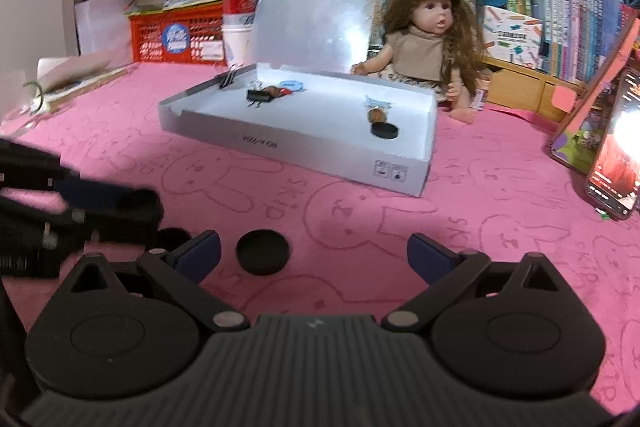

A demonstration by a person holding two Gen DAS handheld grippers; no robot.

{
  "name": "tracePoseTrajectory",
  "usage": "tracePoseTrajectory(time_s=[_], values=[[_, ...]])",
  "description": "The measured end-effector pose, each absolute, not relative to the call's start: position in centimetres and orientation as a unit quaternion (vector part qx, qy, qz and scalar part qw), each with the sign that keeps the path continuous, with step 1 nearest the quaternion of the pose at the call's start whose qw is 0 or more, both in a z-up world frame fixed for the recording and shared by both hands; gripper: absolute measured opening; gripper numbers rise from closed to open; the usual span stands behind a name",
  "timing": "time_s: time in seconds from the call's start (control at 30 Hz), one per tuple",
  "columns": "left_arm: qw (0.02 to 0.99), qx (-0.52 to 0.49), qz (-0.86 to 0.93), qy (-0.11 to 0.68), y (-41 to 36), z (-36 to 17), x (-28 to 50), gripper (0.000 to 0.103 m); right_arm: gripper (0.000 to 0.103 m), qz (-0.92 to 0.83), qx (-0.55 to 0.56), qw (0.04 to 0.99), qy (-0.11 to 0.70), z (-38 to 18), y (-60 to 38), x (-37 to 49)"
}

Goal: Organize rigid objects
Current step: 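Grasp a black round lid with the left tool while the right tool reaches another lid, then grasp the second black round lid with the right tool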

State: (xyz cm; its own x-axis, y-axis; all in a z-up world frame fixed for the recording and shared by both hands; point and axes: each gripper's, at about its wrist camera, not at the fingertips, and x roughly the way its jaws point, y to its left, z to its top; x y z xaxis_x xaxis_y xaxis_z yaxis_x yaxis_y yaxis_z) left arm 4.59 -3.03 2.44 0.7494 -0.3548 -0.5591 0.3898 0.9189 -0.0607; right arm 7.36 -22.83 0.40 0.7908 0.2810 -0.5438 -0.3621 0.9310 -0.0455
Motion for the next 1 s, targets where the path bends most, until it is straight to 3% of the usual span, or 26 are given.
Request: tracePoseTrajectory(time_s=[0.2,0.5,0.67,0.73,1.0], values=[[0.938,0.016,-0.175,0.298,-1.8,2.7,5.5,0.031,0.092,0.188,-0.095,0.936,0.281,0.1,-21.5,7.3],[0.94,0.017,-0.166,0.298,-1.7,2.8,5.6,0.031,0.067,0.202,-0.091,0.927,0.302,-0.3,-20.9,7.7],[0.94,0.015,-0.161,0.301,-1.7,2.7,5.8,0.031,0.042,0.209,-0.087,0.925,0.304,-0.2,-20.6,7.7],[0.94,0.016,-0.158,0.301,-1.6,2.7,5.8,0.031,0.037,0.211,-0.079,0.925,0.307,-0.1,-20.6,7.7],[0.943,0.012,-0.128,0.307,-1.5,3.0,6.6,0.031,0.037,0.197,-0.062,0.932,0.297,0.6,-20.8,7.8]])
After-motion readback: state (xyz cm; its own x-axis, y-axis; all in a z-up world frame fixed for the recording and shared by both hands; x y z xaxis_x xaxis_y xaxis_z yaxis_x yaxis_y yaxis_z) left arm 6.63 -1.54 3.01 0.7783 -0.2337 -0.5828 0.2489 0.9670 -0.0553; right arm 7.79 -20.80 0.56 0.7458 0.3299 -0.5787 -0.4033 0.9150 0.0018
